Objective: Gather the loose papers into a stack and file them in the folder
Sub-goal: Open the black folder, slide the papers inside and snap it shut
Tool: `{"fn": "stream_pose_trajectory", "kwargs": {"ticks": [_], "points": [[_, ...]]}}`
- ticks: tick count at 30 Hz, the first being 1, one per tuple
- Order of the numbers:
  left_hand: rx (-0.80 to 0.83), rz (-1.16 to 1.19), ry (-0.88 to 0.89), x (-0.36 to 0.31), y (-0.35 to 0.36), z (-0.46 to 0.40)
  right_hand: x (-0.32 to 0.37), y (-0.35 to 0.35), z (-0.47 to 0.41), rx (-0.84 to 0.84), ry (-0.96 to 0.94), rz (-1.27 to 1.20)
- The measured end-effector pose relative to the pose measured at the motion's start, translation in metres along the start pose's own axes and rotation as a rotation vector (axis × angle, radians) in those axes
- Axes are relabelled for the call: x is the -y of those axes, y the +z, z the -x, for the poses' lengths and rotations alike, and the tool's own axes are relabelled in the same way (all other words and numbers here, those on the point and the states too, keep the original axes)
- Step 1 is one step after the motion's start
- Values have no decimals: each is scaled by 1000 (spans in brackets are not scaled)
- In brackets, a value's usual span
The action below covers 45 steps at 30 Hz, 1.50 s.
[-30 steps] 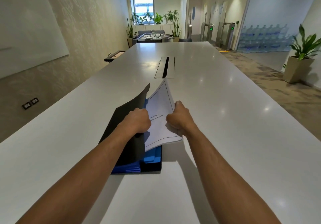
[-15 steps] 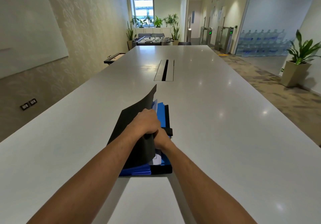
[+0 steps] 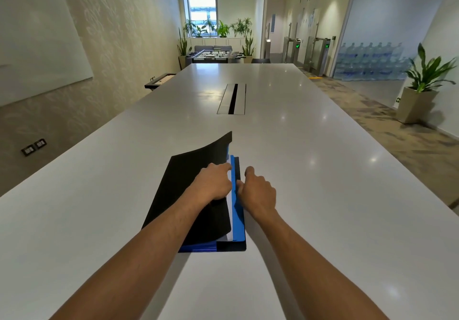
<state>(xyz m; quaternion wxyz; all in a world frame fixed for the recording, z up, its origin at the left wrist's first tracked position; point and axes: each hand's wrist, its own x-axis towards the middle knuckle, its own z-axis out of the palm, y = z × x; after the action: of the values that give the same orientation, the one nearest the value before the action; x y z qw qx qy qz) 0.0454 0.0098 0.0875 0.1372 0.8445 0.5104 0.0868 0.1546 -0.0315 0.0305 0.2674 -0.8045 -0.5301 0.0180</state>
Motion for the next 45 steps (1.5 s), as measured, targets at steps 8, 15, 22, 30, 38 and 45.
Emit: {"fn": "stream_pose_trajectory", "kwargs": {"ticks": [8,15,22,30,38,45], "points": [[-87,-57,15,-3,36,2,-28,12,5,-8,54,-359],[-310,68,117,16,64,4,-32,18,16,-11,-41,-497],[-244,234,261,39,84,4,-38,24,19,-27,-274,-147],[-240,169,252,38,90,2,-37,24,23,49,-314,0],[-289,147,265,37,91,2,-34,25,22,67,-306,63],[-286,180,260,37,89,3,-32,24,22,86,-304,85]]}}
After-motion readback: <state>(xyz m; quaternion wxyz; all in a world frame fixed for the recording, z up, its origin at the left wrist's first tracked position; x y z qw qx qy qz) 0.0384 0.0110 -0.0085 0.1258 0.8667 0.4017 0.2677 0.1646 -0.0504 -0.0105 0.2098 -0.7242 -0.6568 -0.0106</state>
